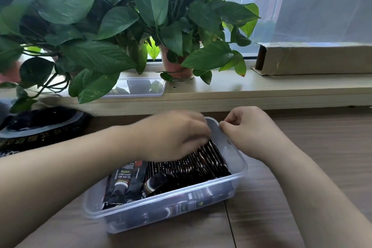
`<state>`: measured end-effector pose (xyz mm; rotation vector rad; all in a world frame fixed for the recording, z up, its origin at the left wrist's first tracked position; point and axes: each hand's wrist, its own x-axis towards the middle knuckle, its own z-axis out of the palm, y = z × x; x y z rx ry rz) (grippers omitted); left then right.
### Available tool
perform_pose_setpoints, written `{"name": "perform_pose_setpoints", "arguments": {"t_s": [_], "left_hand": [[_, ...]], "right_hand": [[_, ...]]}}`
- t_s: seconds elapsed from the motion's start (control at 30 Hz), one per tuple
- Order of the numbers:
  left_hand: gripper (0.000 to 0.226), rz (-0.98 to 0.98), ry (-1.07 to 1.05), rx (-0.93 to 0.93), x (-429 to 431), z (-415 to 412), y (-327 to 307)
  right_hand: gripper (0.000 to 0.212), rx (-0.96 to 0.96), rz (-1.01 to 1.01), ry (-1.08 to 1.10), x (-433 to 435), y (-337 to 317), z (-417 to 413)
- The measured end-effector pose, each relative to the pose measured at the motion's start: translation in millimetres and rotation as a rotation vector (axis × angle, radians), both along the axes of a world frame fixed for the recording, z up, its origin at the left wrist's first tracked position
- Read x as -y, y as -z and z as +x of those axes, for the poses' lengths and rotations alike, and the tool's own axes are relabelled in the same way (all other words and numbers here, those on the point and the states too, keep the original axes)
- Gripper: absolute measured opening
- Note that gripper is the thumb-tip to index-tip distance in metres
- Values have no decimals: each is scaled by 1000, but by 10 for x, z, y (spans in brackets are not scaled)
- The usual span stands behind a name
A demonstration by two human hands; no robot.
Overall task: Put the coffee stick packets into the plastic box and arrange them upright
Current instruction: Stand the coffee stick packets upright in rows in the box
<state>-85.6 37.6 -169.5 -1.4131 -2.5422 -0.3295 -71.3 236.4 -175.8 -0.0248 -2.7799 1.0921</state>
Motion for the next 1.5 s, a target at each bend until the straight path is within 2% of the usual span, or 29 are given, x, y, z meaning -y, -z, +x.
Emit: {"name": "perform_pose_setpoints", "arguments": {"t_s": [0.2,0.27,0.33,0.47,0.53,0.6,0.73,0.83,0.9,1.03,1.17,1.5], "left_hand": [[21,352,-499,-39,539,62,-276],[21,492,-608,-67,676,74,-230],[21,627,-677,-14,771,67,-118],[29,969,-687,146,871,72,176],[34,1215,-596,305,938,87,253],[27,1324,-481,484,997,80,283],[26,1297,-339,695,1026,40,378],[27,1322,-320,726,1030,24,401],[27,1309,-323,715,1042,21,406],[27,1233,-336,690,1030,43,408],[26,1195,-354,692,1031,48,384],[25,1131,-368,672,1041,41,392]], "right_hand": [[19,-41,56,27,-10,15,11],[15,-111,85,43,5,5,33],[11,-238,100,24,28,-14,67],[15,-426,175,-248,138,-107,197],[16,-393,175,-391,218,-154,261],[20,-300,178,-506,311,-198,308],[36,-35,322,-673,547,-250,390],[53,34,485,-717,745,-244,370],[55,63,537,-717,855,-229,347],[43,113,585,-739,1018,-202,325],[27,106,546,-749,1109,-161,292],[24,171,444,-754,1062,-121,270]]}}
